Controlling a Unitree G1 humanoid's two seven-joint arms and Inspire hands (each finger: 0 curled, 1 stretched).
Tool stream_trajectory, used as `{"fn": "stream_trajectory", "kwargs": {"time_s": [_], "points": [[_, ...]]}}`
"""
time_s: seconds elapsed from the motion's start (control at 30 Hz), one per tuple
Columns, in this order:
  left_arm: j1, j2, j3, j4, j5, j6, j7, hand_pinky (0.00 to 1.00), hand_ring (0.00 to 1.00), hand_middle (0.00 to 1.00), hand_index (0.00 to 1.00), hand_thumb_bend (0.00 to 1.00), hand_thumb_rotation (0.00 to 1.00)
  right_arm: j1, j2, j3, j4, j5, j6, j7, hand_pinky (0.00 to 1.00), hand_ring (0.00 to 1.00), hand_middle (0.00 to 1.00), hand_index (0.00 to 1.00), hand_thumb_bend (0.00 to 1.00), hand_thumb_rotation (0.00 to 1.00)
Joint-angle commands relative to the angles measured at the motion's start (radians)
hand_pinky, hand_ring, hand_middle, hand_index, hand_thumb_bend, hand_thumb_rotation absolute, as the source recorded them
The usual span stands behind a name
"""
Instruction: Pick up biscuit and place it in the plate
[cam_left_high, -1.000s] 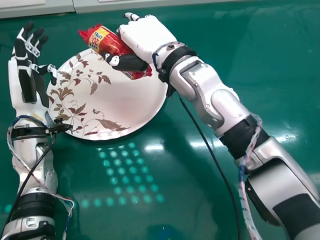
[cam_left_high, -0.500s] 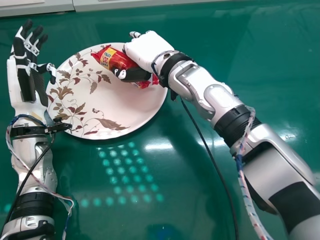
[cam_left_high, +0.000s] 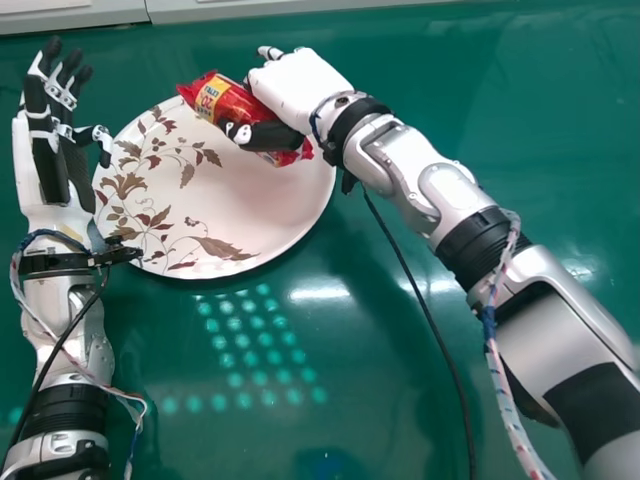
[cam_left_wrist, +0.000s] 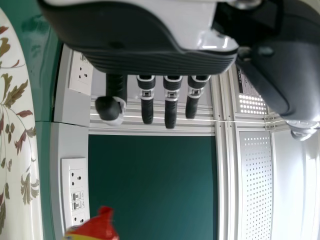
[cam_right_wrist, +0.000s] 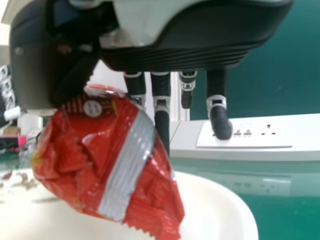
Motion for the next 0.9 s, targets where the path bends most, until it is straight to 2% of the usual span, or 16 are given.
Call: {"fn": "stream_trajectory", "kwargs": {"time_s": [0.0, 0.07, 0.13, 0.23, 0.4, 0.53, 0.73, 0.87], "points": [[0.075, -0.032, 0.007, 0.066, 0.003, -0.016, 0.011, 0.00, 0.94, 0.93, 0.96, 0.99, 0.98, 0.019, -0.009, -0.008, -0.042, 0.008, 0.013, 0.009, 0.50, 0.62, 0.71, 0.74, 0.84, 0.37], [0.076, -0.033, 0.004, 0.065, 0.014, -0.012, 0.022, 0.00, 0.93, 0.92, 0.96, 1.00, 0.98, 0.029, -0.017, -0.012, -0.066, 0.010, 0.027, 0.018, 0.67, 0.80, 0.88, 0.91, 0.97, 0.59], [0.077, -0.033, 0.002, 0.064, 0.026, -0.012, 0.029, 0.00, 0.95, 0.93, 0.98, 0.99, 0.99, 0.039, -0.026, -0.015, -0.094, 0.002, 0.052, 0.021, 0.73, 0.87, 0.95, 0.98, 0.99, 0.69], [0.075, -0.036, 0.000, 0.072, 0.031, -0.020, 0.031, 0.00, 0.91, 0.90, 0.94, 0.98, 1.00, 0.049, -0.041, -0.016, -0.117, -0.010, 0.075, 0.004, 0.74, 0.89, 0.99, 1.00, 1.00, 0.77], [0.084, -0.053, -0.011, 0.036, 0.052, -0.003, 0.057, 0.00, 0.98, 0.95, 0.99, 0.99, 1.00, 0.055, -0.070, -0.039, -0.143, -0.002, 0.095, -0.023, 0.75, 0.90, 1.00, 1.00, 1.00, 0.80], [0.085, -0.056, -0.016, 0.029, 0.067, 0.004, 0.073, 0.00, 0.98, 0.95, 0.99, 0.95, 1.00, 0.067, -0.096, -0.073, -0.184, 0.011, 0.127, -0.005, 0.75, 0.91, 1.00, 1.00, 1.00, 0.81], [0.079, -0.054, -0.020, 0.043, 0.080, 0.003, 0.083, 0.00, 1.00, 0.98, 1.00, 0.94, 1.00, 0.134, -0.152, -0.179, -0.321, 0.066, 0.208, 0.048, 0.75, 0.90, 0.99, 0.99, 1.00, 0.71], [0.069, -0.049, -0.020, 0.072, 0.088, -0.012, 0.086, 0.00, 0.99, 0.98, 1.00, 0.92, 1.00, 0.238, -0.171, -0.306, -0.473, 0.171, 0.248, 0.063, 0.72, 0.87, 0.94, 0.94, 0.99, 0.63]]}}
